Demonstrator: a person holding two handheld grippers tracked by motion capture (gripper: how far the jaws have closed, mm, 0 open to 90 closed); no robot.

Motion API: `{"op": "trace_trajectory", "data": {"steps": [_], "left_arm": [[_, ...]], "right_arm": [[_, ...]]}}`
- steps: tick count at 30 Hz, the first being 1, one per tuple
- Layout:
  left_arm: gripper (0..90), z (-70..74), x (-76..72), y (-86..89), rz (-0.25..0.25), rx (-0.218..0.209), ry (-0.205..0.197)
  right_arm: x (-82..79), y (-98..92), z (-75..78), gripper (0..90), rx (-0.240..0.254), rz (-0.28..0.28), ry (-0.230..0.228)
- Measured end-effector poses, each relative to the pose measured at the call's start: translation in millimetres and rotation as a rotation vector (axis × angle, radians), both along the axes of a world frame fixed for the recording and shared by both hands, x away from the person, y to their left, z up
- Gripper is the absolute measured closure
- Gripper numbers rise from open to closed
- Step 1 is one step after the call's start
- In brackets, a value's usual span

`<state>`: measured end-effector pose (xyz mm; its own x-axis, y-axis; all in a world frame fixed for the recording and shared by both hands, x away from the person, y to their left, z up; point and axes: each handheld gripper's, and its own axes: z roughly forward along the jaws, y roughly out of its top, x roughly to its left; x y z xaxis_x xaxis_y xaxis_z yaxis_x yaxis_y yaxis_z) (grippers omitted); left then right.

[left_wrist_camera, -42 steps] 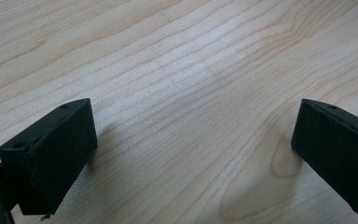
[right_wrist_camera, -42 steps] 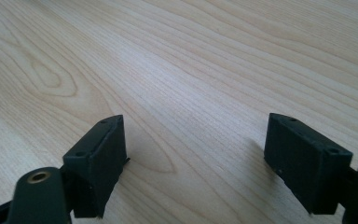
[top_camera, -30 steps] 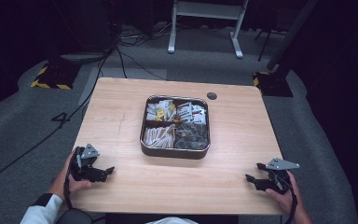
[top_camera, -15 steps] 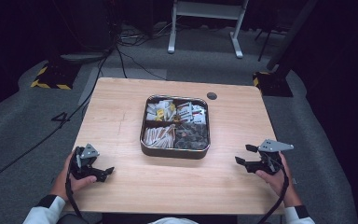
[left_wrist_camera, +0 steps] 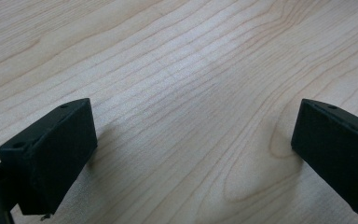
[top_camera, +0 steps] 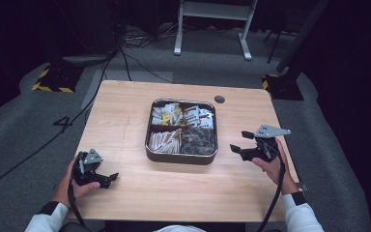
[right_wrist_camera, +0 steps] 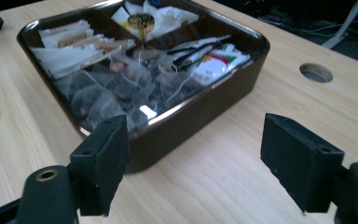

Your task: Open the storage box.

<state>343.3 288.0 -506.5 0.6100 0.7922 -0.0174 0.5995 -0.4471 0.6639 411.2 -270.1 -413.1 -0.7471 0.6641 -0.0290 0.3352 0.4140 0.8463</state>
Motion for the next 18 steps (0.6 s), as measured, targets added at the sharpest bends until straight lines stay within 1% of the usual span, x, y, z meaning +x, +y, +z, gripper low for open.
{"op": "trace_trajectory", "data": {"steps": [1, 2, 3, 4, 5, 9, 12, 13, 14, 15, 16, 18], "left_arm": [[0.4, 0.0, -0.2, -0.1, 0.001, 0.0, -0.001], [0.5, -0.1, -0.4, -0.2, 0.002, -0.001, 0.0], [0.5, 0.0, -0.5, -0.2, 0.004, -0.001, 0.0], [0.5, 0.0, -0.6, -0.3, 0.005, -0.001, 0.0], [0.5, 0.0, -0.6, -0.2, 0.005, -0.001, 0.0], [0.5, 0.0, -0.5, -0.2, 0.004, -0.001, 0.001], [0.5, 0.0, -0.6, -0.2, 0.004, -0.001, 0.0], [0.5, -0.1, -0.5, -0.2, 0.004, -0.001, 0.0], [0.5, -0.1, -0.5, -0.1, 0.003, -0.001, 0.001], [0.5, -0.1, -0.5, -0.1, 0.003, -0.001, 0.001], [0.5, 0.0, -0.4, -0.1, 0.003, -0.001, 0.001], [0.5, -0.1, -0.3, -0.1, 0.001, -0.001, 0.0]], "right_arm": [[0.0, 0.0, 0.0, 25.0, 0.0, 0.0, 0.0], [4.2, 6.3, 2.3, 25.6, 0.007, 0.015, 0.0], [4.2, 6.3, 2.3, 25.6, 0.007, 0.015, 0.0], [8.3, 13.2, 3.5, 25.0, 0.001, 0.021, -0.002], [8.3, 13.2, 3.5, 25.0, 0.001, 0.021, -0.002], [15.3, 27.1, 4.1, 24.7, -0.023, 0.038, 0.0], [21.9, 39.8, 4.8, 24.4, -0.015, 0.058, 0.015], [21.9, 39.8, 4.8, 24.4, -0.015, 0.058, 0.015], [25.4, 45.5, 5.3, 24.3, -0.017, 0.067, 0.019], [25.4, 45.5, 5.3, 24.3, -0.017, 0.067, 0.019], [26.9, 48.7, 5.5, 24.1, -0.024, 0.068, 0.017], [30.3, 54.0, 5.6, 24.2, -0.021, 0.079, 0.013]]}}
